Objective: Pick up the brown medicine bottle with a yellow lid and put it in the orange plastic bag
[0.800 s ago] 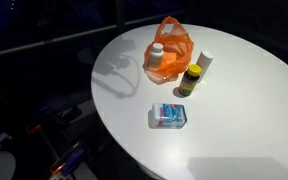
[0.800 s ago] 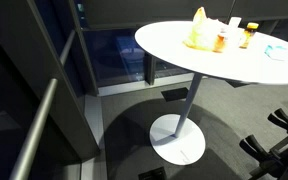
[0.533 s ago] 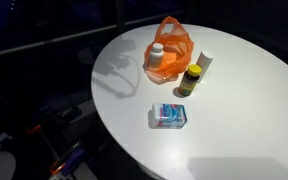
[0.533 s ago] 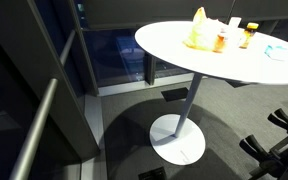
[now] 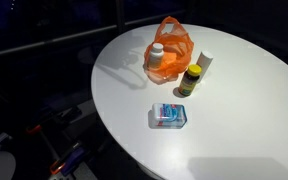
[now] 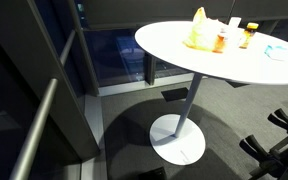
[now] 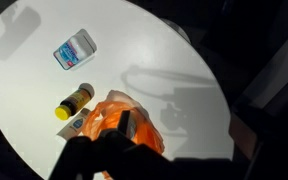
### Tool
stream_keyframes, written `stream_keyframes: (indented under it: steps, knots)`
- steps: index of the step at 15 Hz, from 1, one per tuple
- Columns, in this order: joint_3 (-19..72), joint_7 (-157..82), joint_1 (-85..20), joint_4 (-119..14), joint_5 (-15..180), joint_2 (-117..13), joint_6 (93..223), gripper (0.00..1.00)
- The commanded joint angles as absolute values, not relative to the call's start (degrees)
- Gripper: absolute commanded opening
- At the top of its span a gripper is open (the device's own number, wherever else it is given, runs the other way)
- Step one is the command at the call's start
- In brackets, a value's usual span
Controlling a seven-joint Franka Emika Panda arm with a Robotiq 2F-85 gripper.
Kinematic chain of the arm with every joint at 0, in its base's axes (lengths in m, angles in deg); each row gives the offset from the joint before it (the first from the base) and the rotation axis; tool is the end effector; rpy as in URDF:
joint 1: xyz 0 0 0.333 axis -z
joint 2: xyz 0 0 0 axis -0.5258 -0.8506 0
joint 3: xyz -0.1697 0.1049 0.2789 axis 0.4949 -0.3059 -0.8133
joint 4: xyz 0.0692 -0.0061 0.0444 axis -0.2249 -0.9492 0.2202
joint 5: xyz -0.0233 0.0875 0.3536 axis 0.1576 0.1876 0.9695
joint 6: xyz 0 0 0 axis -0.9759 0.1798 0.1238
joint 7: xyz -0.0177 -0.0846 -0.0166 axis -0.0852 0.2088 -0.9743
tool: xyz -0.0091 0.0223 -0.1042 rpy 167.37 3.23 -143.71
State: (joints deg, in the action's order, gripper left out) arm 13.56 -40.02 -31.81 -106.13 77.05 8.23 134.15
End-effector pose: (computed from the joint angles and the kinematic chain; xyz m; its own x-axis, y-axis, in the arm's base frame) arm 0.2886 0.0448 0.5500 0.9794 0.1400 0.1456 0.1018 -0.9647 0.2428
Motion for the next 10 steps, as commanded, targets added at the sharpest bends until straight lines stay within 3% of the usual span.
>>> stream_keyframes:
  steps: [1, 10]
  knots:
    - [14.44, -38.52, -30.52, -97.58, 75.26, -0.74, 132.6, 1.0]
    - [18.47, -35.14, -28.63, -87.06, 76.55, -16.62, 133.19, 1.0]
